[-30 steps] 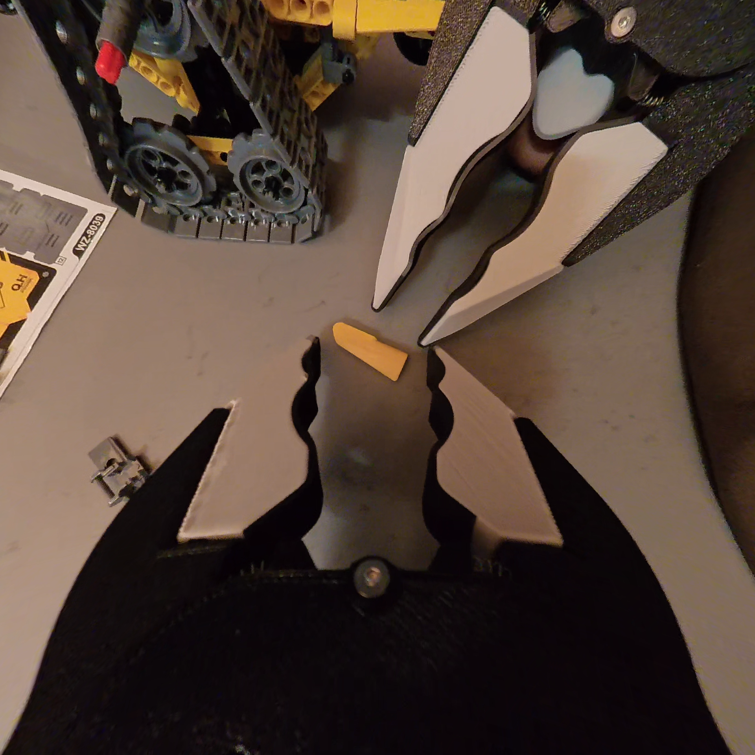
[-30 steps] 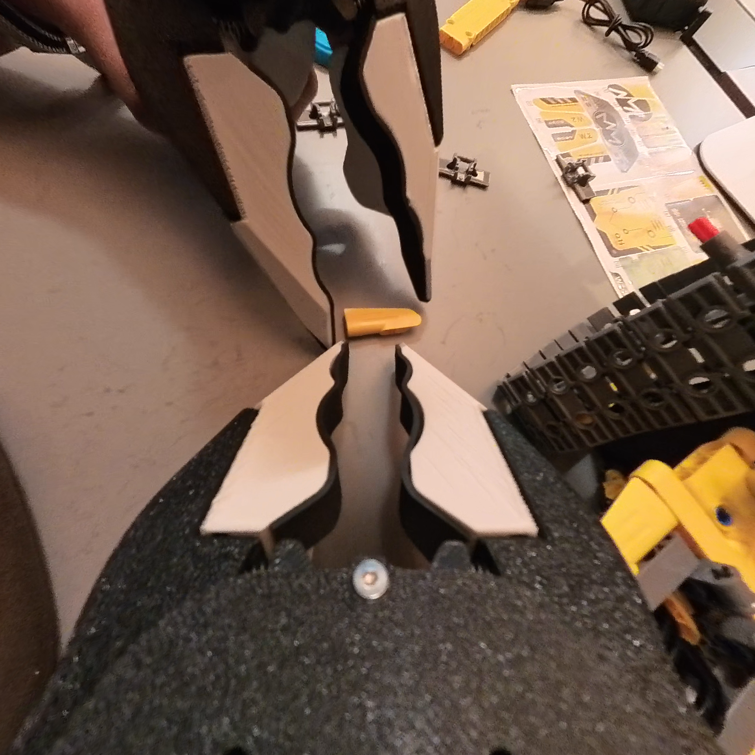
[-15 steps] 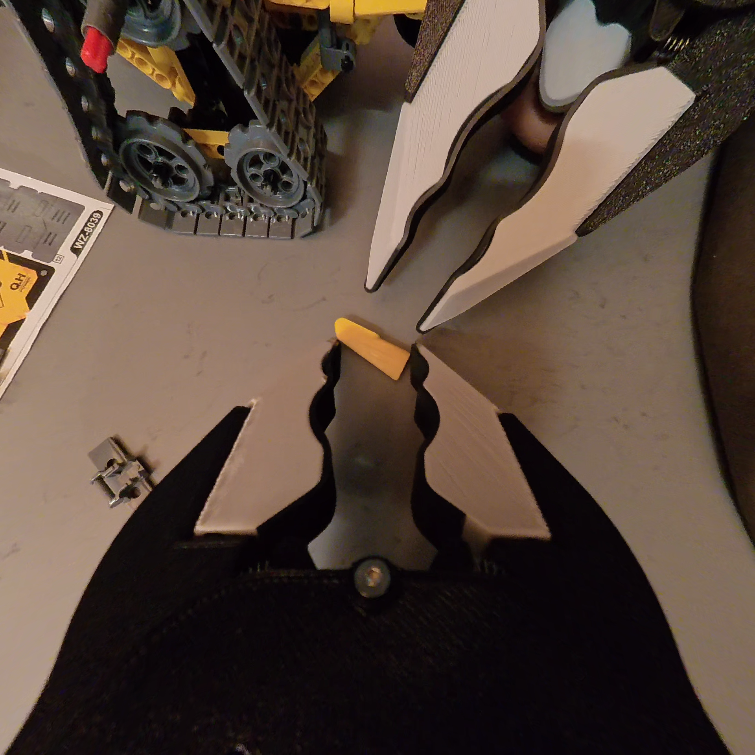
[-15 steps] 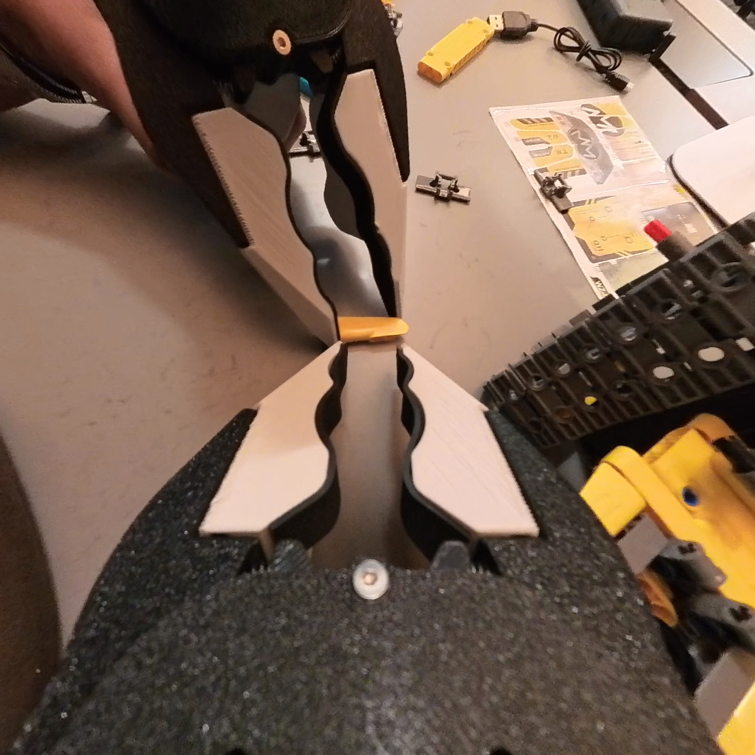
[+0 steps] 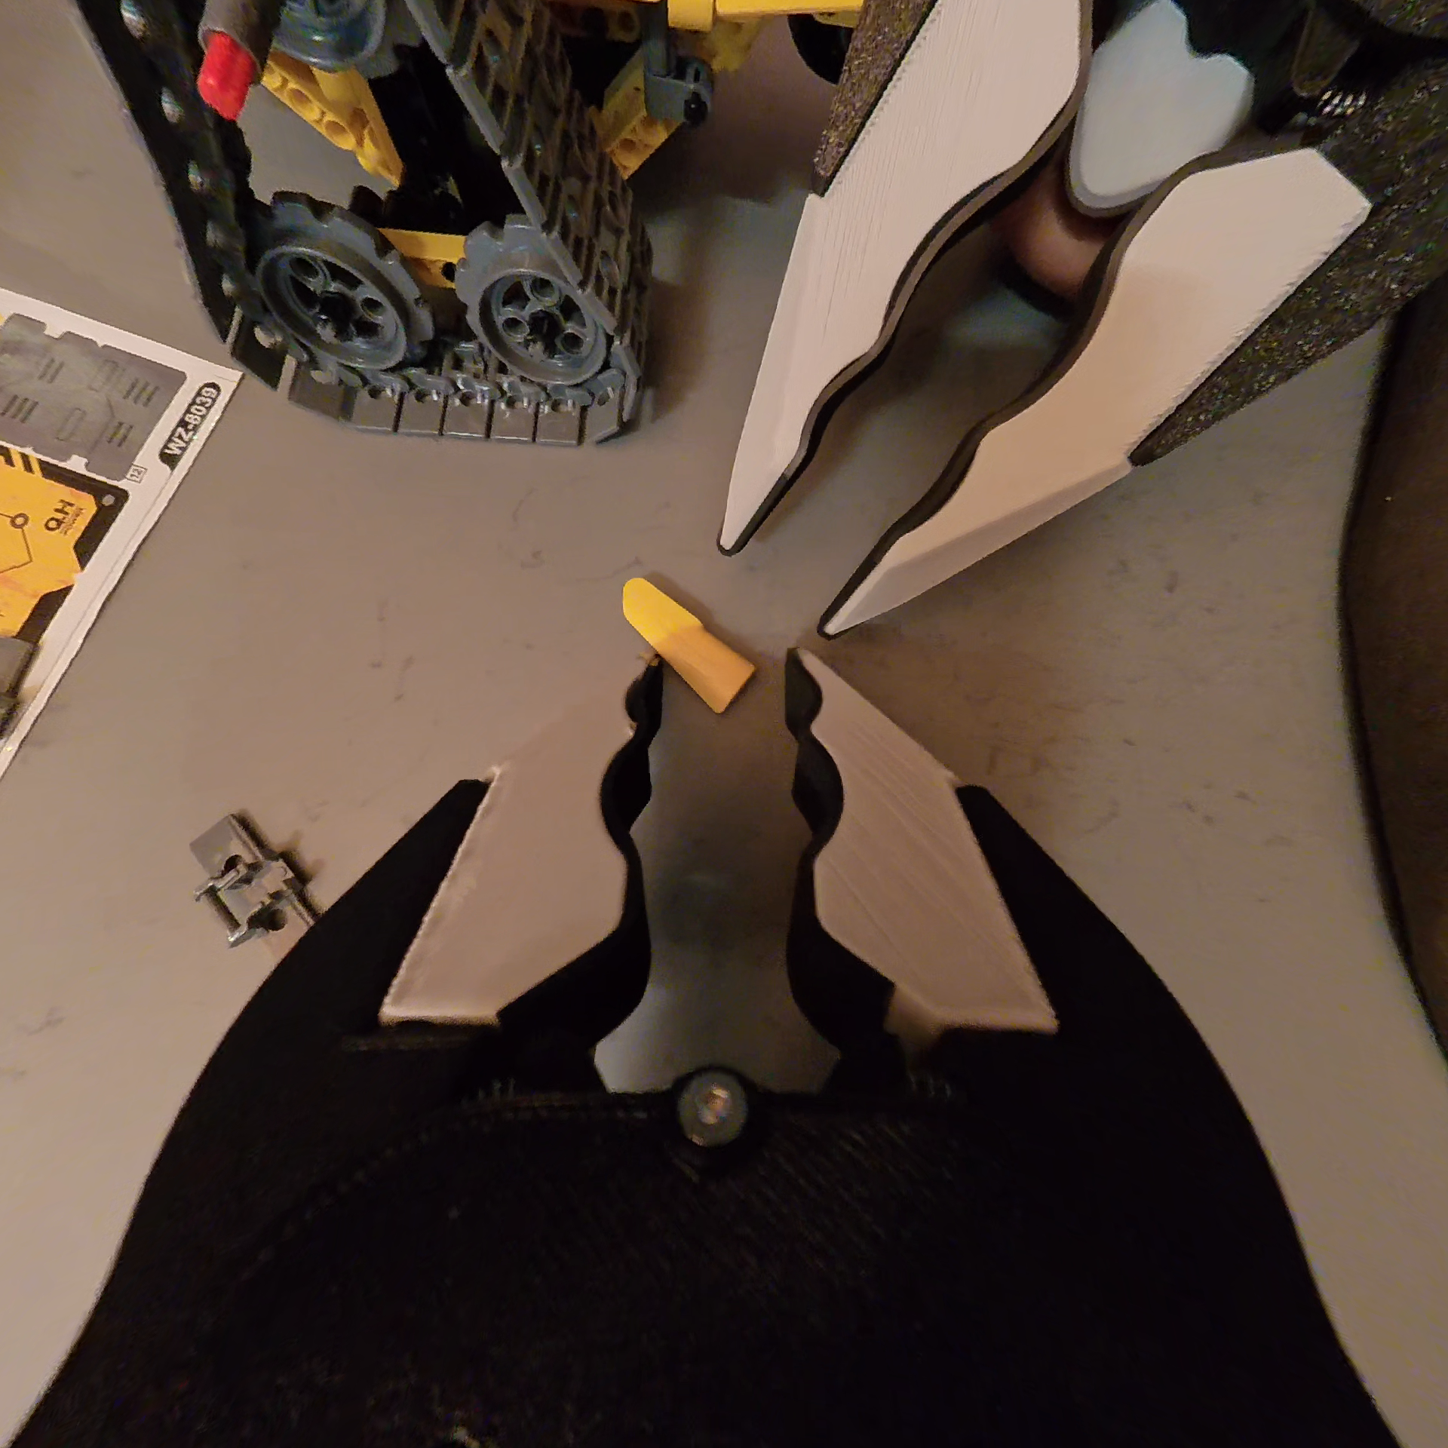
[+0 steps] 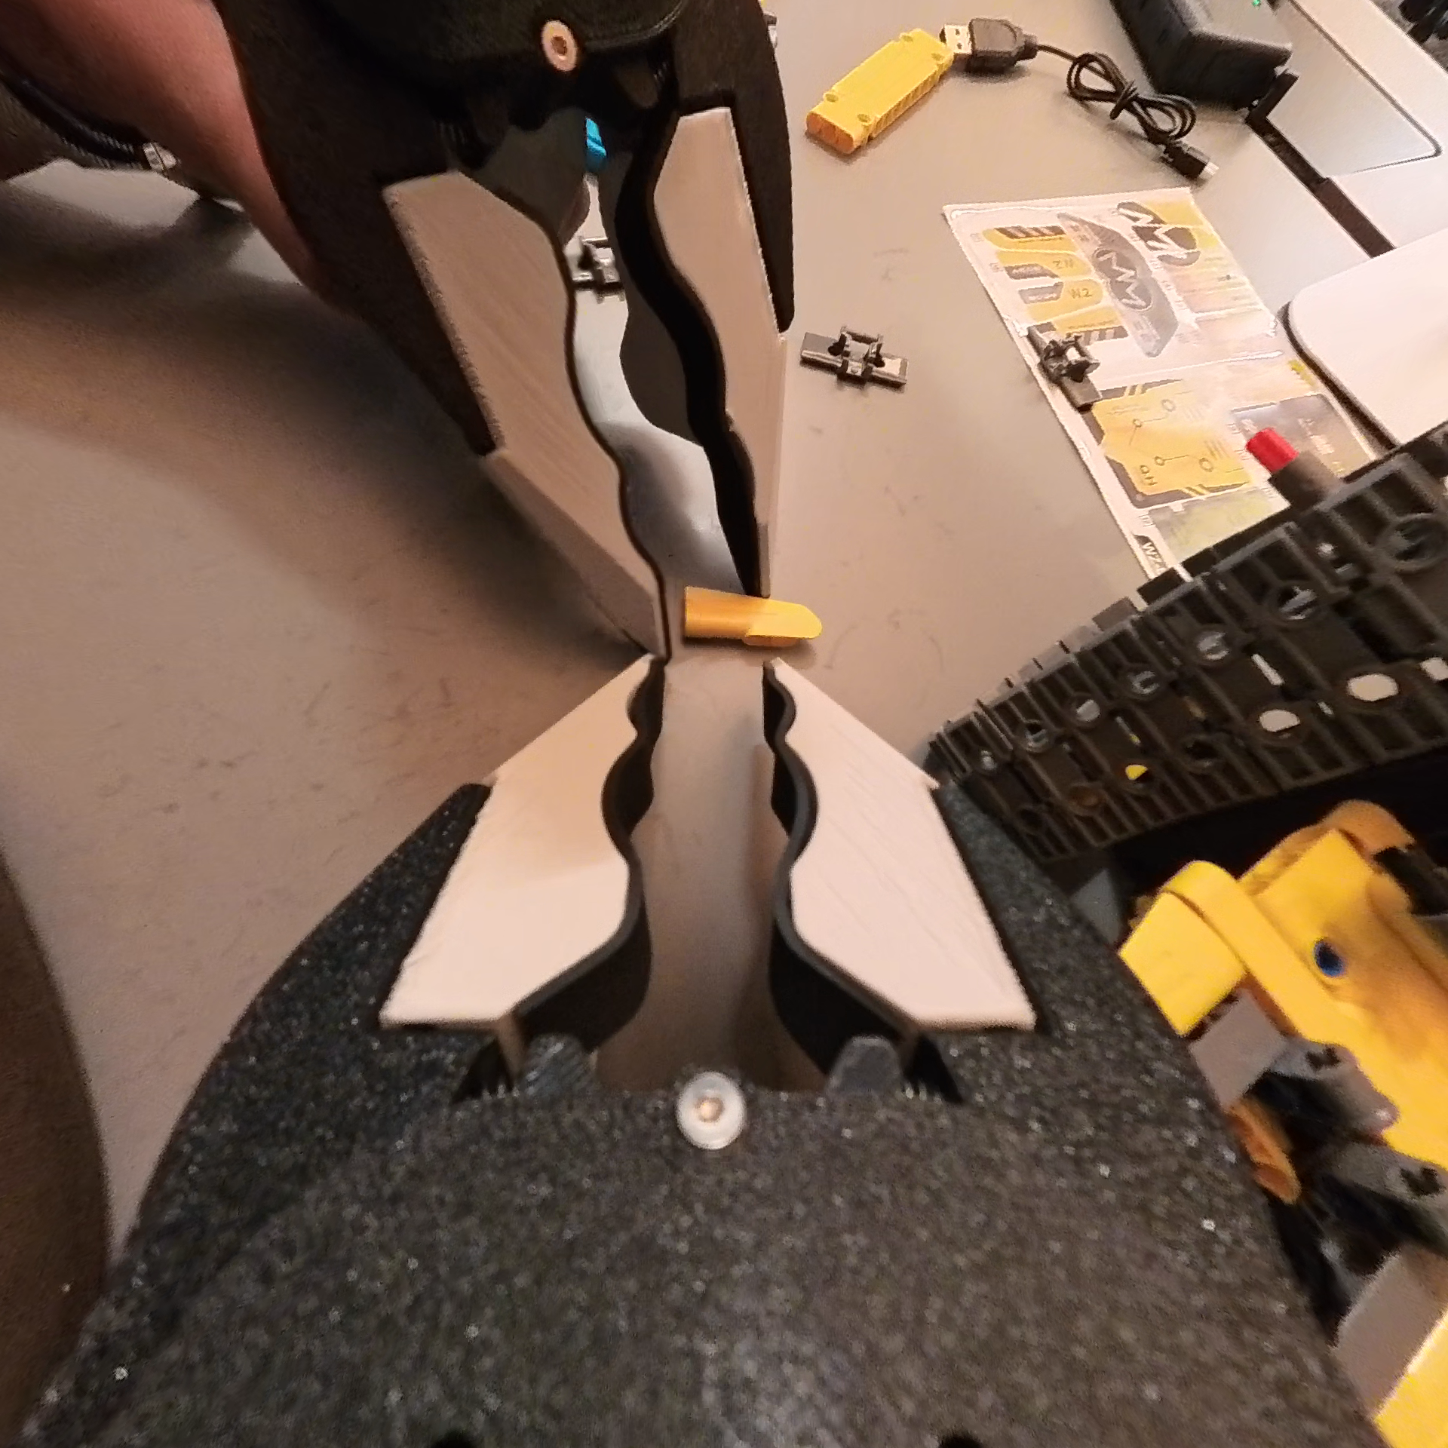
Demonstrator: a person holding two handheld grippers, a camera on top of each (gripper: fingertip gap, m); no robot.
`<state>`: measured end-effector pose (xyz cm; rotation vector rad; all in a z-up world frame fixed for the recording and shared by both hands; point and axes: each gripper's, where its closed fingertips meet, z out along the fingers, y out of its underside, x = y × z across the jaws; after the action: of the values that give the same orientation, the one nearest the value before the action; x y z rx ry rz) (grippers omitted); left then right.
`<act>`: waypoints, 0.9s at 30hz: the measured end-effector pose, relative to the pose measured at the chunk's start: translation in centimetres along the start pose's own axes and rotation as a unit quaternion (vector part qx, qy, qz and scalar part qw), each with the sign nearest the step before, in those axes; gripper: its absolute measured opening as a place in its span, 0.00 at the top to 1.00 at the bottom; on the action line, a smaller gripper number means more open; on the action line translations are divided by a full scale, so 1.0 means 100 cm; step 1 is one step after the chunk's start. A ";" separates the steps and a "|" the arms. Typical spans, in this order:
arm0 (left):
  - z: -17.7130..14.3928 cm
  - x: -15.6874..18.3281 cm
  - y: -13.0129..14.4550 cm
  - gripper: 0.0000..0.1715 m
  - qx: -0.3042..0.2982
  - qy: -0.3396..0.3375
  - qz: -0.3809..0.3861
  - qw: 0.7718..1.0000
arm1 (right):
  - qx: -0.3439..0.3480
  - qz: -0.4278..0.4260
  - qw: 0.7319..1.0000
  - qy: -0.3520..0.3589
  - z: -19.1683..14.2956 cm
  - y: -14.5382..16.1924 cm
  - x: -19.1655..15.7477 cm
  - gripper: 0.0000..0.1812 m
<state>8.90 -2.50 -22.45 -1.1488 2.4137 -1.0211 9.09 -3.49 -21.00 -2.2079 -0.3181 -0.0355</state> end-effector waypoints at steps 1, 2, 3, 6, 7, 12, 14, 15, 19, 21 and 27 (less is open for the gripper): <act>0.000 0.001 0.000 0.82 -0.001 0.004 0.000 1.000 | 0.000 0.000 1.000 0.000 0.000 0.000 0.000 0.86; 0.000 0.002 0.000 0.81 -0.002 0.007 -0.001 1.000 | 0.000 0.000 1.000 0.001 0.000 0.000 0.001 0.86; -0.001 0.003 0.001 0.81 -0.004 0.009 -0.001 1.000 | -0.001 0.000 1.000 0.001 0.000 0.000 0.001 0.86; -0.003 0.006 0.003 0.82 -0.010 0.022 -0.001 1.000 | -0.001 0.001 1.000 0.002 0.000 0.001 0.002 0.86; -0.004 0.008 0.003 0.82 -0.011 0.026 -0.001 1.000 | -0.001 0.001 1.000 0.002 0.000 0.001 0.002 0.86; -0.003 0.012 0.002 0.84 -0.011 0.034 0.004 0.999 | -0.001 0.001 1.000 0.002 0.000 0.001 0.002 0.86; -0.002 0.011 0.002 0.85 -0.011 0.030 0.005 0.999 | -0.001 0.002 1.000 0.002 0.000 0.001 0.002 0.86; -0.002 0.011 0.002 0.85 -0.012 0.030 0.004 0.999 | 0.000 0.002 1.000 0.002 0.000 0.001 0.002 0.86; -0.004 0.008 0.002 0.85 -0.010 0.025 0.002 1.000 | 0.000 0.001 1.000 0.002 0.000 0.001 0.002 0.86; -0.006 0.007 0.001 0.85 -0.005 0.025 0.002 1.000 | 0.000 0.001 1.000 0.002 0.000 0.001 0.002 0.86; -0.052 -0.026 -0.015 0.79 0.060 -0.053 -0.030 0.996 | 0.018 -0.013 1.000 -0.005 -0.002 -0.005 -0.002 0.86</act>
<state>8.71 1.33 -17.79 -1.2085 2.2166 -1.0787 8.82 -3.35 -20.49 -2.1690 -0.3498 -0.0317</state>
